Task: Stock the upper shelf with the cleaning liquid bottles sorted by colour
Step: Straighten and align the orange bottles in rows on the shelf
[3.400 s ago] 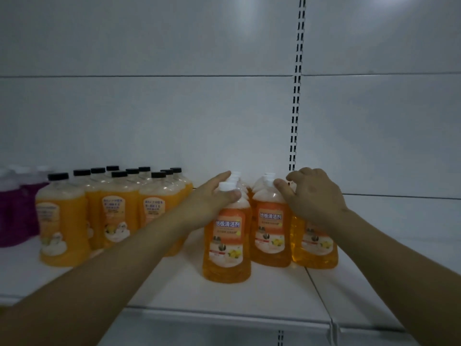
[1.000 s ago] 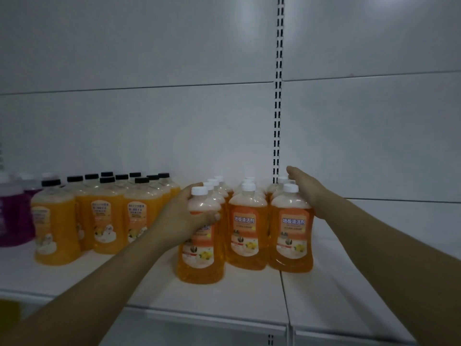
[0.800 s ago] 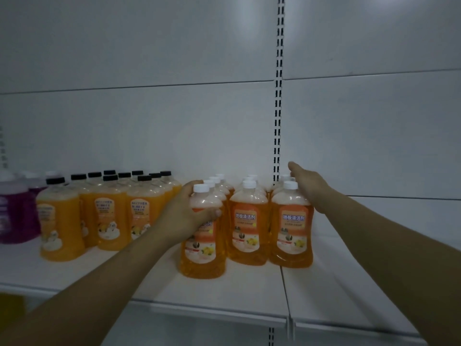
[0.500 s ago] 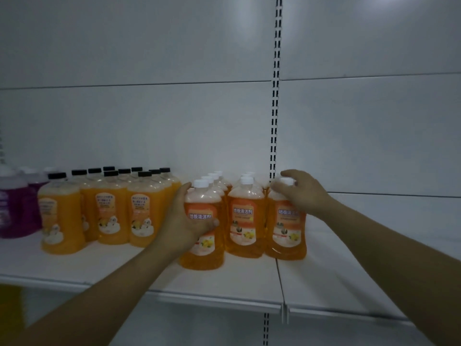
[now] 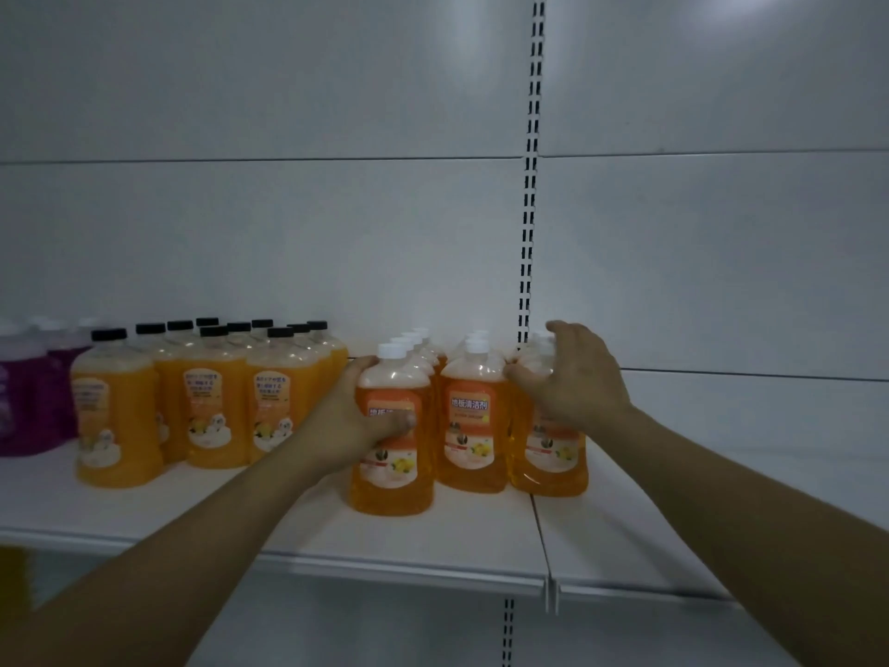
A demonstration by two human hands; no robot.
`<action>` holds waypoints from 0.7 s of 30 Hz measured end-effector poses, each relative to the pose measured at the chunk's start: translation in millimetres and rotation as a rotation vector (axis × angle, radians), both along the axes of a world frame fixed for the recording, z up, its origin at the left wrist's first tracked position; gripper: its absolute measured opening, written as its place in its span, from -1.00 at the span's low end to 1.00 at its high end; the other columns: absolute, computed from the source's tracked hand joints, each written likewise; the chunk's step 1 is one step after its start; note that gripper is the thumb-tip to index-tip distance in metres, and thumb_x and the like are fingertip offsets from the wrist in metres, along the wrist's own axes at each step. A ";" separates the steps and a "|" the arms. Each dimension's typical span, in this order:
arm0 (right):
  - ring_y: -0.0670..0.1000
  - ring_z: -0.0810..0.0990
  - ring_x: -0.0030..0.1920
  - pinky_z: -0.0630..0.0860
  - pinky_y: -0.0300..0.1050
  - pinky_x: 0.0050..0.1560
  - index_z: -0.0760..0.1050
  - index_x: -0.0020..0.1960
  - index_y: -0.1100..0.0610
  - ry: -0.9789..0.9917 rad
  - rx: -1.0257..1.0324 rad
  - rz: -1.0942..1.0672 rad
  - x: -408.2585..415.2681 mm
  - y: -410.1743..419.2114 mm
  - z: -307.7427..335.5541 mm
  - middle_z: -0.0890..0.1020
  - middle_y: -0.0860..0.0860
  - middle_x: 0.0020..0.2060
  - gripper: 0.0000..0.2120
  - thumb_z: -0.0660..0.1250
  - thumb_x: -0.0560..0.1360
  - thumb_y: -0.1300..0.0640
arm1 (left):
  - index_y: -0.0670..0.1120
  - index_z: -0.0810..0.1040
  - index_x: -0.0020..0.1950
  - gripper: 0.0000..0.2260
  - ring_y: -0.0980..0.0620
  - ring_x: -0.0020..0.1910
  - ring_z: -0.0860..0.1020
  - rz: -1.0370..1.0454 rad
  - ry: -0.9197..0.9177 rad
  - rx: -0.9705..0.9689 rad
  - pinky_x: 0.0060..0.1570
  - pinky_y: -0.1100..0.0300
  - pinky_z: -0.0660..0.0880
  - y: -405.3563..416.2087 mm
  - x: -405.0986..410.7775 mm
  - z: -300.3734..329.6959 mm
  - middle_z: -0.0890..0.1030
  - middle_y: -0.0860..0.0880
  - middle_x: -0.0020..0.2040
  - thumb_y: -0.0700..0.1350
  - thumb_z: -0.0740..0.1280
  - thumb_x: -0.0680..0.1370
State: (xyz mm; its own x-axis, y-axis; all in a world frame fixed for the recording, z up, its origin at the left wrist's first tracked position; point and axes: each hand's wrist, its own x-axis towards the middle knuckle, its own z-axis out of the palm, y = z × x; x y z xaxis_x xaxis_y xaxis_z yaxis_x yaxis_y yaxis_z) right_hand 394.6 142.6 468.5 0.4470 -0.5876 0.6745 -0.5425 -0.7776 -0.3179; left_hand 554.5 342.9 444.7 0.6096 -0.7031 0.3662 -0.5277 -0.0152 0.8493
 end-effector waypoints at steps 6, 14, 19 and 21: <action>0.11 0.25 0.46 0.01 0.15 0.50 0.09 0.54 0.01 0.421 -0.204 0.061 20.3 24.0 34.8 0.35 0.06 0.45 -0.21 0.19 0.47 -0.37 | 0.10 0.18 0.44 -0.30 0.21 -0.13 0.50 -0.050 -0.003 0.011 -0.23 0.25 0.52 -2.5 6.0 6.9 0.44 0.20 -0.04 -0.09 0.47 0.41; 0.08 0.46 0.29 0.39 0.04 0.28 0.30 0.45 0.03 0.480 -0.074 0.167 25.0 33.9 43.4 0.49 0.01 0.33 -0.43 0.25 0.53 -0.21 | 0.08 0.19 0.45 -0.28 0.19 -0.10 0.50 -0.033 -0.010 0.013 -0.21 0.24 0.53 -4.4 10.5 1.2 0.45 0.19 -0.01 -0.04 0.48 0.38; 0.09 0.43 0.30 0.39 0.06 0.28 0.25 0.47 0.02 0.505 -0.011 0.226 23.4 32.9 46.0 0.45 0.03 0.36 -0.46 0.26 0.56 -0.12 | 0.17 0.03 0.49 -0.11 0.07 0.01 0.47 -0.003 0.006 0.006 -0.25 0.27 0.49 -1.0 7.5 -9.4 0.37 0.09 0.14 -0.14 0.53 0.35; 0.11 0.43 0.31 0.39 0.06 0.28 0.21 0.49 0.01 0.524 -0.039 0.201 24.1 33.4 45.7 0.45 0.03 0.37 -0.45 0.23 0.57 -0.13 | 0.17 0.03 0.49 -0.11 0.12 -0.03 0.47 0.003 0.015 -0.012 -0.27 0.29 0.48 -0.2 5.4 -12.6 0.39 0.08 0.14 -0.15 0.53 0.35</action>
State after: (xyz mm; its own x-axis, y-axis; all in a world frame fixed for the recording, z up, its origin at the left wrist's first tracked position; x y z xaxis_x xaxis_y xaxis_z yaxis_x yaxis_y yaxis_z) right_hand 418.7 175.9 514.2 0.8286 -0.4355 0.3519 -0.4603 -0.8876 -0.0145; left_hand 560.0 342.7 432.1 0.6171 -0.6969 0.3654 -0.5150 -0.0065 0.8572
